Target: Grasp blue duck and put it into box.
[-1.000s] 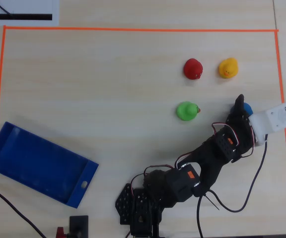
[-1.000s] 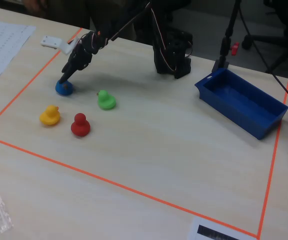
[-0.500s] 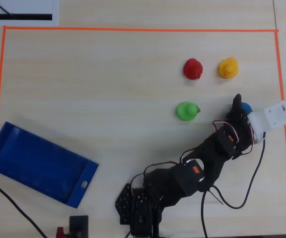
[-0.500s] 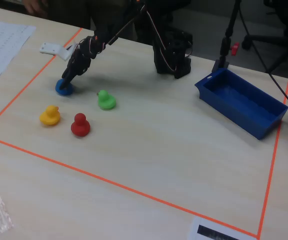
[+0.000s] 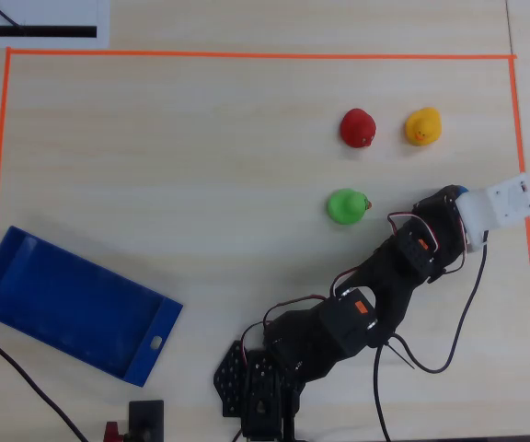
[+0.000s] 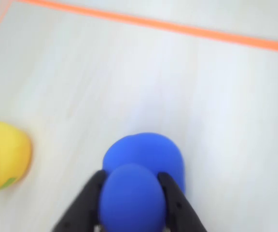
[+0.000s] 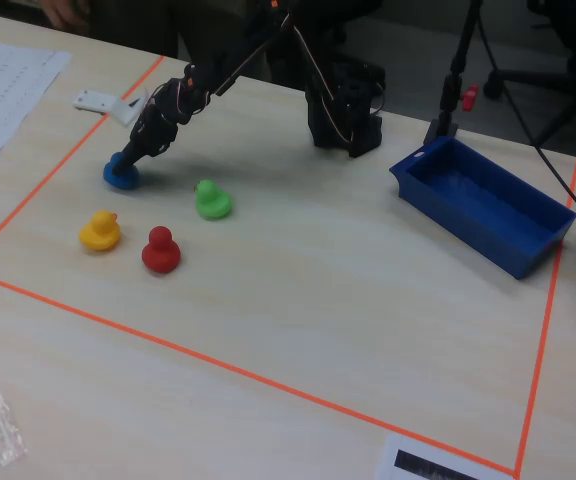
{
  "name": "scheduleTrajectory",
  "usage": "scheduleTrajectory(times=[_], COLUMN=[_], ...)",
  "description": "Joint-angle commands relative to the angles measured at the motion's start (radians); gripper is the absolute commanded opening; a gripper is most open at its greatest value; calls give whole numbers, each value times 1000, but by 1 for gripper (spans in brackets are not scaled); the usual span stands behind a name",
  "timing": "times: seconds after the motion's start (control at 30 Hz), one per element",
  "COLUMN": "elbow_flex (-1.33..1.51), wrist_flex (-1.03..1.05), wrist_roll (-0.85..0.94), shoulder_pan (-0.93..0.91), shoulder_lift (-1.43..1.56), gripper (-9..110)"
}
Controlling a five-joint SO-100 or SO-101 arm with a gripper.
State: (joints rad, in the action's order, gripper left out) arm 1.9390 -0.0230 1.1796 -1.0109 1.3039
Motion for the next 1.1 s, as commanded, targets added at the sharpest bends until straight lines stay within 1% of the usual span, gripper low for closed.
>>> scheduleTrajectory(times=[0.0, 0.07, 0.17, 0.3, 0.37, 0.43, 0.53, 0.6, 0.67, 0.73, 0.87, 0.97, 1.07], elbow_flex=[-15, -15, -44, -161, -259, -390, -565, -647, -664, -640, -598, -598, -598], wrist_flex=[5, 58, 250, 686, 943, 1200, 1509, 1646, 1710, 1729, 1730, 1723, 1715], wrist_roll=[-21, -51, -115, -215, -276, -347, -460, -551, -630, -690, -729, -738, -744], shoulder_pan=[5, 8, 34, 169, 298, 471, 813, 1054, 1279, 1480, 1833, 1965, 2010], shoulder_lift=[66, 110, 230, 465, 574, 649, 695, 676, 647, 607, 488, 376, 313], gripper=[0, 0, 0, 0, 0, 0, 0, 0, 0, 0, 0, 0, 0])
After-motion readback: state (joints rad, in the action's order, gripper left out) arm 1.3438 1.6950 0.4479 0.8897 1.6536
